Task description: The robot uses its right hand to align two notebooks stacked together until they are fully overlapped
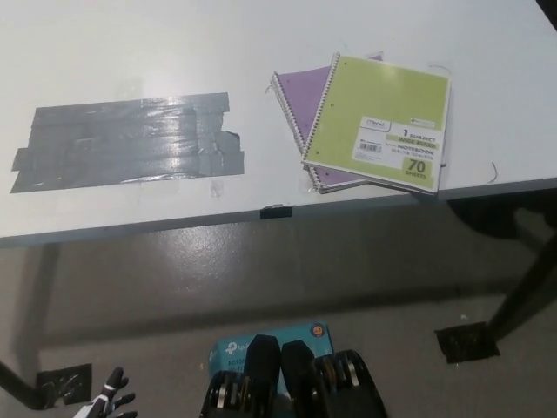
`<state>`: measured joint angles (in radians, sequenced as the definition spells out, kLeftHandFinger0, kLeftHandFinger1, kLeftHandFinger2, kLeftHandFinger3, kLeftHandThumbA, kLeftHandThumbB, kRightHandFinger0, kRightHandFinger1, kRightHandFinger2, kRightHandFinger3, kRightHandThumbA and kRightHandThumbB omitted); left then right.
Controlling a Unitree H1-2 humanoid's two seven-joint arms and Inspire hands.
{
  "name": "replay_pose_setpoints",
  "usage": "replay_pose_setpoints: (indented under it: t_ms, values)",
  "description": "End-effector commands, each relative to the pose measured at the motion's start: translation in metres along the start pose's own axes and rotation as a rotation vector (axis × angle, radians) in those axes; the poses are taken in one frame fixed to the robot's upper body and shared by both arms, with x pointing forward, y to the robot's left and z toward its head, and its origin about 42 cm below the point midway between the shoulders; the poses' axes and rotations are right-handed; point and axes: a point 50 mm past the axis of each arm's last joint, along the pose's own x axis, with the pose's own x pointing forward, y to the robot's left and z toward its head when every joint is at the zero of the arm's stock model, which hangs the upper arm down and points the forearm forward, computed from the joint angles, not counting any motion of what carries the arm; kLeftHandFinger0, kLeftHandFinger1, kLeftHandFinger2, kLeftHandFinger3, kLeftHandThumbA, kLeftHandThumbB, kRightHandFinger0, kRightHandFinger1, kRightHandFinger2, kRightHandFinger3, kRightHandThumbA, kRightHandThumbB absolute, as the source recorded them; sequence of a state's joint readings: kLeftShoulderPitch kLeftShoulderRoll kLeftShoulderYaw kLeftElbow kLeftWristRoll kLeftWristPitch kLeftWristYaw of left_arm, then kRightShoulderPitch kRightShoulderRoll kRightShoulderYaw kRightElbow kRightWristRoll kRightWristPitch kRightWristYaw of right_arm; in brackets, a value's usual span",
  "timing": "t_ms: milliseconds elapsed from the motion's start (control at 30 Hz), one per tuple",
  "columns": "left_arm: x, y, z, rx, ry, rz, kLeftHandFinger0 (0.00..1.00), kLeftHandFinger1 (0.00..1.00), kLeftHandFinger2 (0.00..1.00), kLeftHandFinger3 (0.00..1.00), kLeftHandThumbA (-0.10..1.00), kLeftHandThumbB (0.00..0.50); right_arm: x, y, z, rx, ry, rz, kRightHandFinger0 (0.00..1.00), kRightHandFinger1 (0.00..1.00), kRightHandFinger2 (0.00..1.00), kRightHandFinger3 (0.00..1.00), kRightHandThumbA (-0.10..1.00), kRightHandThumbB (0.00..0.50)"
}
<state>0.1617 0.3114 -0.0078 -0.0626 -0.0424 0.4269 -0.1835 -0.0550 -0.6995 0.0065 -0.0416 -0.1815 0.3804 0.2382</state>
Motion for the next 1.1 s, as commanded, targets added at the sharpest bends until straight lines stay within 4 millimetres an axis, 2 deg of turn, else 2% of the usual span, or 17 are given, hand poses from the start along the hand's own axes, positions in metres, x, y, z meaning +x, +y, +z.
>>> replay_pose_setpoints:
  t_ms: [0, 33, 133, 167, 200, 267, 300, 367, 467, 500, 600, 733, 767, 833, 867, 900, 1067]
  values:
    - [-0.003, 0.004, 0.007, 0.033, -0.012, -0.011, 0.82, 0.91, 0.98, 1.00, 1.00, 0.416, 0.010, -0.077, 0.072, -0.069, -0.117, -0.159, 1.00, 1.00, 1.00, 1.00, 1.00, 0.256]
    - [-0.002, 0.003, 0.007, 0.032, -0.011, -0.010, 0.84, 0.91, 0.98, 1.00, 1.00, 0.401, 0.013, -0.084, 0.085, -0.073, -0.143, -0.176, 1.00, 1.00, 1.00, 1.00, 1.00, 0.318]
    - [-0.002, 0.002, 0.008, 0.027, -0.009, -0.012, 0.84, 0.90, 0.98, 1.00, 1.00, 0.395, 0.024, -0.101, 0.126, -0.089, -0.212, -0.232, 1.00, 1.00, 1.00, 1.00, 1.00, 0.397]
    - [-0.002, 0.002, 0.008, 0.024, -0.010, -0.013, 0.84, 0.90, 0.98, 1.00, 1.00, 0.398, 0.030, -0.108, 0.153, -0.069, -0.267, -0.269, 1.00, 1.00, 1.00, 1.00, 1.00, 0.427]
    - [-0.003, 0.001, 0.008, 0.027, -0.009, -0.010, 0.84, 0.90, 0.98, 1.00, 1.00, 0.395, 0.035, -0.113, 0.180, -0.082, -0.304, -0.264, 1.00, 1.00, 1.00, 1.00, 1.00, 0.429]
    - [-0.003, 0.001, 0.007, 0.032, -0.007, -0.009, 0.84, 0.90, 0.98, 1.00, 1.00, 0.402, 0.038, -0.118, 0.214, -0.175, -0.329, -0.258, 1.00, 1.00, 1.00, 1.00, 1.00, 0.407]
    - [-0.003, 0.000, 0.007, 0.031, -0.007, -0.009, 0.84, 0.90, 0.98, 1.00, 1.00, 0.403, 0.037, -0.119, 0.220, -0.202, -0.322, -0.261, 1.00, 1.00, 1.00, 1.00, 1.00, 0.403]
    - [-0.004, -0.002, 0.008, 0.029, -0.007, -0.012, 0.85, 0.90, 0.97, 1.00, 1.00, 0.416, 0.040, -0.121, 0.252, -0.207, -0.379, -0.276, 1.00, 1.00, 1.00, 1.00, 1.00, 0.453]
    - [-0.004, -0.003, 0.009, 0.029, -0.010, -0.015, 0.86, 0.91, 0.98, 1.00, 1.00, 0.399, 0.043, -0.118, 0.295, -0.256, -0.409, -0.269, 1.00, 1.00, 1.00, 1.00, 1.00, 0.456]
    - [-0.003, -0.004, 0.009, 0.025, -0.018, -0.024, 0.87, 0.92, 0.98, 1.00, 1.00, 0.395, 0.047, -0.115, 0.315, -0.256, -0.426, -0.268, 1.00, 1.00, 1.00, 1.00, 1.00, 0.475]
    - [-0.001, -0.005, 0.008, 0.021, -0.018, -0.024, 0.86, 0.91, 0.99, 1.00, 1.00, 0.386, 0.060, -0.108, 0.338, -0.236, -0.430, -0.251, 1.00, 1.00, 1.00, 1.00, 1.00, 0.446]
    - [-0.003, -0.009, 0.007, 0.028, -0.014, -0.039, 0.84, 0.90, 0.99, 1.00, 1.00, 0.380, 0.079, -0.096, 0.351, -0.258, -0.376, -0.199, 1.00, 1.00, 1.00, 1.00, 1.00, 0.432]
    - [-0.004, -0.011, 0.006, 0.026, -0.011, -0.040, 0.83, 0.90, 0.99, 1.00, 1.00, 0.389, 0.091, -0.091, 0.359, -0.286, -0.344, -0.186, 1.00, 1.00, 1.00, 1.00, 1.00, 0.406]
    - [-0.004, -0.014, 0.006, 0.028, -0.012, -0.046, 0.83, 0.90, 1.00, 1.00, 1.00, 0.377, 0.097, -0.089, 0.360, -0.291, -0.327, -0.185, 1.00, 1.00, 1.00, 1.00, 1.00, 0.410]
    - [-0.003, -0.015, 0.007, 0.033, -0.017, -0.043, 0.81, 0.89, 0.99, 1.00, 1.00, 0.372, 0.102, -0.088, 0.362, -0.309, -0.310, -0.189, 1.00, 1.00, 1.00, 1.00, 1.00, 0.395]
    - [-0.003, -0.016, 0.008, 0.035, -0.018, -0.042, 0.81, 0.89, 0.97, 1.00, 1.00, 0.386, 0.110, -0.086, 0.366, -0.313, -0.293, -0.196, 1.00, 1.00, 1.00, 1.00, 1.00, 0.394]
    - [-0.001, -0.017, 0.009, 0.040, -0.020, -0.039, 0.83, 0.88, 0.96, 1.00, 1.00, 0.398, 0.127, -0.082, 0.386, -0.326, -0.250, -0.215, 1.00, 1.00, 1.00, 1.00, 1.00, 0.380]
